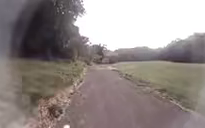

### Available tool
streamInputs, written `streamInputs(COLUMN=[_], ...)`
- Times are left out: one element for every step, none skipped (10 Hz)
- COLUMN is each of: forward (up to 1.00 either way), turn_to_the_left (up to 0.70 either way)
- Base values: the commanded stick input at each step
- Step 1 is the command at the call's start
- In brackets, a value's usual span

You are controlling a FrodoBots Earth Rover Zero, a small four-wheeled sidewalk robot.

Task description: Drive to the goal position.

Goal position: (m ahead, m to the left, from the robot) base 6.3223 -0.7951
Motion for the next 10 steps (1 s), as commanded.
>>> streamInputs(forward=[0.85,0.85,0.85,0.85,0.85,0.85,0.85,0.85,0.85,0.85], turn_to_the_left=[0.0,0.0,0.0,0.0,0.0,0.0,0.0,0.0,0.0,0.0])
